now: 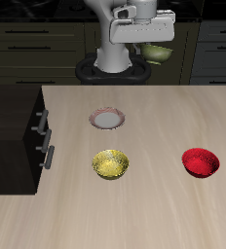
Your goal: Place the green bowl on top of the wooden cabinet
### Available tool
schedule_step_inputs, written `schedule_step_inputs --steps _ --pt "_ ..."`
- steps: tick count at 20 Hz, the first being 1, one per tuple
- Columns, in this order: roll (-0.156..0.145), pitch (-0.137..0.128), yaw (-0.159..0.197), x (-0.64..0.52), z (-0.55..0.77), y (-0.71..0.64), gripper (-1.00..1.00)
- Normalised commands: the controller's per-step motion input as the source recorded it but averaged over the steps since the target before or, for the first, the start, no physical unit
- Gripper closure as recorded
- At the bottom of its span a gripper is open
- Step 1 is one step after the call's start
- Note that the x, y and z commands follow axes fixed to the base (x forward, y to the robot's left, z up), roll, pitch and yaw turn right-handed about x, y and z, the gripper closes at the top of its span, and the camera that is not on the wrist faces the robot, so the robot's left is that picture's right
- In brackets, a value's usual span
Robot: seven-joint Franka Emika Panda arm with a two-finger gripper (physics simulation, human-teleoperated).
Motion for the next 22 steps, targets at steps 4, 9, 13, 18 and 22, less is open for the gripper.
schedule_step_inputs --steps 4,9,13,18,22 --pt "0.003 -0.025 -0.003 -0.07 0.16 -0.04 1.0" --pt "-0.004 -0.003 -0.013 -0.01 0.11 -0.05 1.0" --pt "0.004 -0.003 0.0 -0.05 0.03 0.0 1.0" --pt "0.006 -0.009 0.008 -0.06 0.04 0.02 1.0" --pt "0.006 0.001 -0.006 -0.04 0.08 -0.01 1.0"
